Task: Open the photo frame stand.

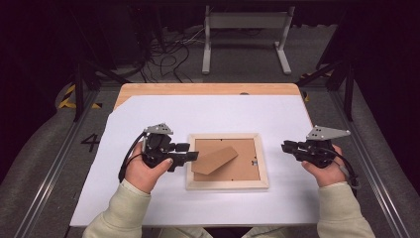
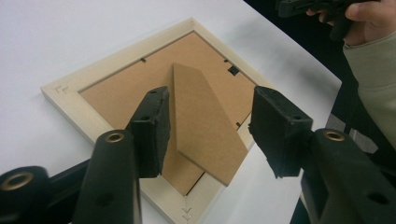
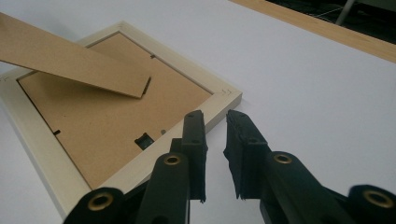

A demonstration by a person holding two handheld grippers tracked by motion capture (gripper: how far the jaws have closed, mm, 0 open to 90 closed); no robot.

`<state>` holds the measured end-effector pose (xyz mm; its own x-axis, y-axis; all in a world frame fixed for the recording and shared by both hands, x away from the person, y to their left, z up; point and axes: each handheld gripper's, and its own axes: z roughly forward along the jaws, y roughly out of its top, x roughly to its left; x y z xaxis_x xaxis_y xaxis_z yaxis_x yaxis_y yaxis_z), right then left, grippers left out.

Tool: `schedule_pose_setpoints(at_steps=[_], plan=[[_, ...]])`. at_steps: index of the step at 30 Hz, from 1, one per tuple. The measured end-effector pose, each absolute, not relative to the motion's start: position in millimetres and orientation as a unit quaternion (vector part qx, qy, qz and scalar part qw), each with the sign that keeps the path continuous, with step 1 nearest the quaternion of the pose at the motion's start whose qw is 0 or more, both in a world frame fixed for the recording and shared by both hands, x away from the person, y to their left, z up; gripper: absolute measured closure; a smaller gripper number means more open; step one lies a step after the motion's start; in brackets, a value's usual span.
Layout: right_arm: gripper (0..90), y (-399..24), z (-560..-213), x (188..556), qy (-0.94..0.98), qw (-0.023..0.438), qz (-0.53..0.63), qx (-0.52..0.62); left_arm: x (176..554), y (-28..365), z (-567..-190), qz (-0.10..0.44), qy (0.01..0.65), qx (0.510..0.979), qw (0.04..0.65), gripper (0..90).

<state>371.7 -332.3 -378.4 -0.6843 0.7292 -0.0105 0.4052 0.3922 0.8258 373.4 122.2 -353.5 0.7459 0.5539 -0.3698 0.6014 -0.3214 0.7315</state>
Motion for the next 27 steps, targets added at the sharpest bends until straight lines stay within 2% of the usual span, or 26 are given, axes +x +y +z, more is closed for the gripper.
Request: schedule_pose_setpoints(at_steps=[12, 27], plan=[[77.1, -331, -379, 372, 0.815, 0.189, 0.423, 0.349, 393, 119, -363, -0.055, 0.384, 0.809, 0.441, 39.3], [75.2, -330, -380, 372, 0.815, 0.192, 0.420, 0.351, 414, 112, -389, -0.120, 0.417, 0.799, 0.416, 38.2]])
